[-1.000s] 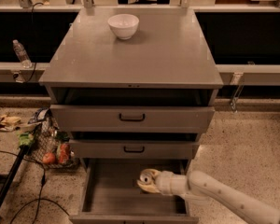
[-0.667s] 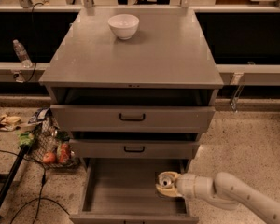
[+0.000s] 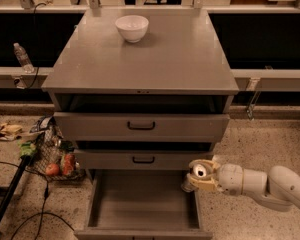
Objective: Pick redbull can from bottom drawer and place on counter
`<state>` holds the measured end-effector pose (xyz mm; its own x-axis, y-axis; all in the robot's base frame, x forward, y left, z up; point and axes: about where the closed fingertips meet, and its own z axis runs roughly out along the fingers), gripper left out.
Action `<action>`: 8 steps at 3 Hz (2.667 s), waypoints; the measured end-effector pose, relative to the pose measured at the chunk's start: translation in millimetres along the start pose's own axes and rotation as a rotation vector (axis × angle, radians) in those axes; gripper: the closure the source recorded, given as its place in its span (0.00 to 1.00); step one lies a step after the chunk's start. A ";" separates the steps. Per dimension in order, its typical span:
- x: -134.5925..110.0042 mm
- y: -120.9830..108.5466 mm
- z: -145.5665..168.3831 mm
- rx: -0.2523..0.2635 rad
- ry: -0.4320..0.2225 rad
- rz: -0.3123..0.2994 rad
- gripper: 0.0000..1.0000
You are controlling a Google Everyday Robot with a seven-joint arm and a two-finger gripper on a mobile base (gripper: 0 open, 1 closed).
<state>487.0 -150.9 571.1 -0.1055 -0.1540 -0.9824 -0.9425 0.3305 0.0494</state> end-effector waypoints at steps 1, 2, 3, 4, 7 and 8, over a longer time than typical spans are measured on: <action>6.4 3.0 4.2 -0.009 0.012 0.004 1.00; -43.8 13.0 1.2 -0.049 0.010 -0.038 1.00; -117.4 32.3 -2.5 -0.092 0.059 -0.108 1.00; -234.5 67.9 -4.9 -0.153 0.161 -0.230 1.00; -390.6 72.5 -0.3 -0.147 0.260 -0.413 1.00; -403.4 30.9 1.5 -0.130 0.294 -0.397 1.00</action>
Offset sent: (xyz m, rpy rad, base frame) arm -0.0089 0.0112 0.1555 -0.0868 -0.1324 0.1282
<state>500.9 -77.1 968.6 0.2014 -0.5061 -0.8386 -0.9578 0.0774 -0.2767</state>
